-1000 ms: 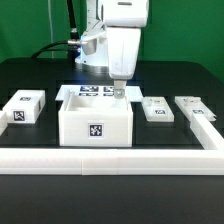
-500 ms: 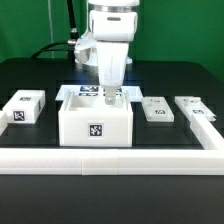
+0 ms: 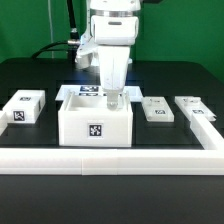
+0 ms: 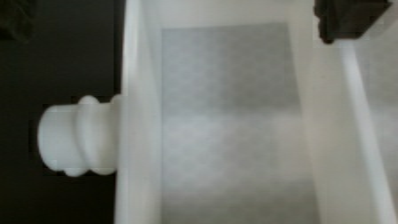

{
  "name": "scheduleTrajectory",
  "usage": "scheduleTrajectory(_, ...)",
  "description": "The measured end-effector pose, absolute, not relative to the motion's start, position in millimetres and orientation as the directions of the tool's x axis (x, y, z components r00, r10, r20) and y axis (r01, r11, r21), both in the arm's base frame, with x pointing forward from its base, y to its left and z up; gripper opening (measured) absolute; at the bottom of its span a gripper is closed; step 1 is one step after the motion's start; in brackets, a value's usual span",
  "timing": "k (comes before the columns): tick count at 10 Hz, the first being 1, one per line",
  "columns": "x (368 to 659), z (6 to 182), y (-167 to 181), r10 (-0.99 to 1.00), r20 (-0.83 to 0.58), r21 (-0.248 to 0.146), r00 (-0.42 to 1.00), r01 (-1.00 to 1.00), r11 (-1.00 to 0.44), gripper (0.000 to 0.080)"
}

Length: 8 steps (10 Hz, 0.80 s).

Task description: Assemble cabinet

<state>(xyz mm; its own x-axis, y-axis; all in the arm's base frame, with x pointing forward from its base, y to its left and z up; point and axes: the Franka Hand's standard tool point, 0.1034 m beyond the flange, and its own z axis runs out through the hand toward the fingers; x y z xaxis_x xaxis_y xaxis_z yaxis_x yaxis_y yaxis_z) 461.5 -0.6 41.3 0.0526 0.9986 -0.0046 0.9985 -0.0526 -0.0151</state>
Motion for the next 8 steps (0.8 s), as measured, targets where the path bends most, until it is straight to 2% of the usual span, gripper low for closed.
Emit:
scheduleTrajectory(3, 454.9, 55.5, 3.4, 0.997, -0.011, -0.004, 0.070, 0.998, -0.070, 0.0798)
scheduleTrajectory(5, 454.2, 52.8, 2.7, 0.997, -0.010, -0.006, 0.073, 0.997, -0.073, 0.0798)
scheduleTrajectory(8, 444.8, 38.0, 3.5, 0.996, -0.006, -0.029, 0.087, 0.996, -0.087, 0.0798)
